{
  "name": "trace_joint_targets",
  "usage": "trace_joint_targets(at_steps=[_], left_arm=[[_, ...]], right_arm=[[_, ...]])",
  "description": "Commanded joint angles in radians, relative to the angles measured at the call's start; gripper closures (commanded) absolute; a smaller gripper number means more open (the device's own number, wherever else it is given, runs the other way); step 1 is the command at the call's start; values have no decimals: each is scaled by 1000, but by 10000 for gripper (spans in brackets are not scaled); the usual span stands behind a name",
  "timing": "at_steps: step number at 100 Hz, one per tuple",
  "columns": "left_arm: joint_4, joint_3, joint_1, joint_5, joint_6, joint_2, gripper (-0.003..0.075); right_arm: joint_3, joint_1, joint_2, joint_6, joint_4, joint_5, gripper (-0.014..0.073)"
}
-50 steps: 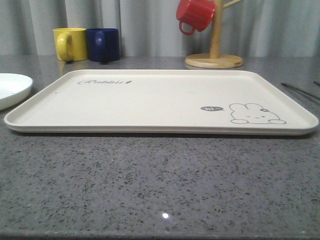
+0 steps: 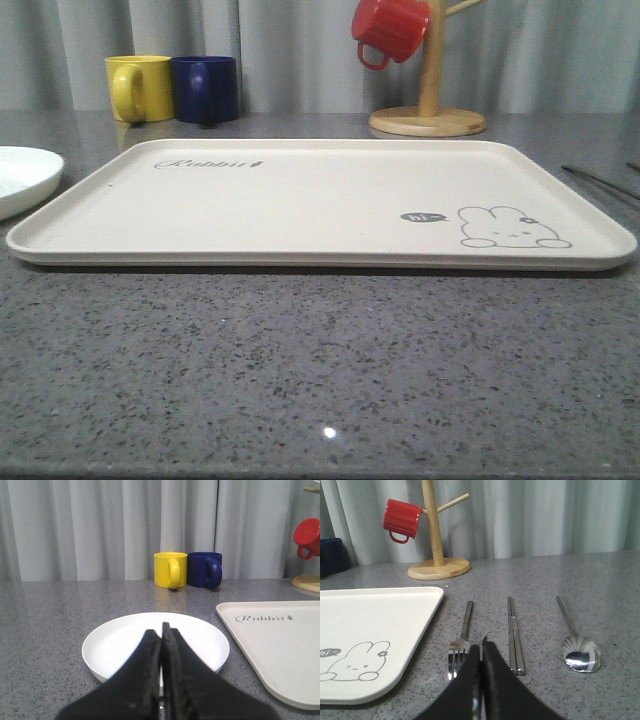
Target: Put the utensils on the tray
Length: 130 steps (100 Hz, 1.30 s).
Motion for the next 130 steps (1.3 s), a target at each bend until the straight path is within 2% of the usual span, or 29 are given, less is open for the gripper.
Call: trace_joint_targets(at_steps=[1,12,31,50,69,96,106,121,130], left_arm=[[-36,-103,2,12,-9,-2,738],[-37,-264,2,172,-9,66,738],[-29,-567,2,552,14,275,738],[-27,-793,2,798,56,503,738],[-23,-878,2,823,63,650,738],[-29,-885,2,839,75,778,733],[-29,-885,2,864,77,807,657],[-31,-885,2,877,77,822,401],[-32,-885,2,879,77,837,333]], right_arm=[[-19,-5,-18,-8,1,-92,671],[-19,-5,-18,-8,1,-92,671],[-19,-5,-18,-8,1,-92,671],[-19,-5,-18,-8,1,-92,671],[-19,-5,-18,-8,1,-92,671],[-19,-5,-18,-8,1,-92,671],[-19,-5,-18,-8,1,-92,671],[-19,-5,-18,-8,1,-92,671],[-19,-5,-18,-8,1,-92,671]])
